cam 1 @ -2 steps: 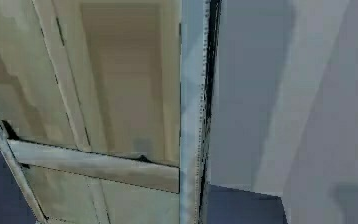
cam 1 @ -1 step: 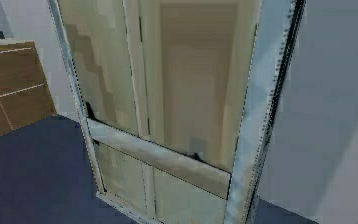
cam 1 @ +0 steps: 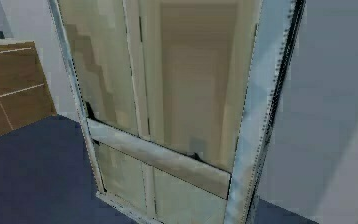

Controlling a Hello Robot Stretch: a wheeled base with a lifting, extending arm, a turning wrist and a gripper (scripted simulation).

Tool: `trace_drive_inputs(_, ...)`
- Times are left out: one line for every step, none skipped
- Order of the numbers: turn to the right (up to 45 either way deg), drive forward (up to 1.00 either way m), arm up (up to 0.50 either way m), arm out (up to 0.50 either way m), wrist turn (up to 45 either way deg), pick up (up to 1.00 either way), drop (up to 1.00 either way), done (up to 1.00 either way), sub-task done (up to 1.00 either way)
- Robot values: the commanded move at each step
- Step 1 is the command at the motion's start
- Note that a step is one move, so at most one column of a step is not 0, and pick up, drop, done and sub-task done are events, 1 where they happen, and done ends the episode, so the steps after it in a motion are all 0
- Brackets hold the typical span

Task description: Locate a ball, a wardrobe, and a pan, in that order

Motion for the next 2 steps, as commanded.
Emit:
trace_drive_inputs(-45.0, 0.00, 0.00, 0.00, 0.0, 0.00, 0.00, 0.00, 0.00)
trace_drive_inputs(-45.0, 0.00, 0.00, 0.00, 0.0, 0.00, 0.00, 0.00, 0.00)
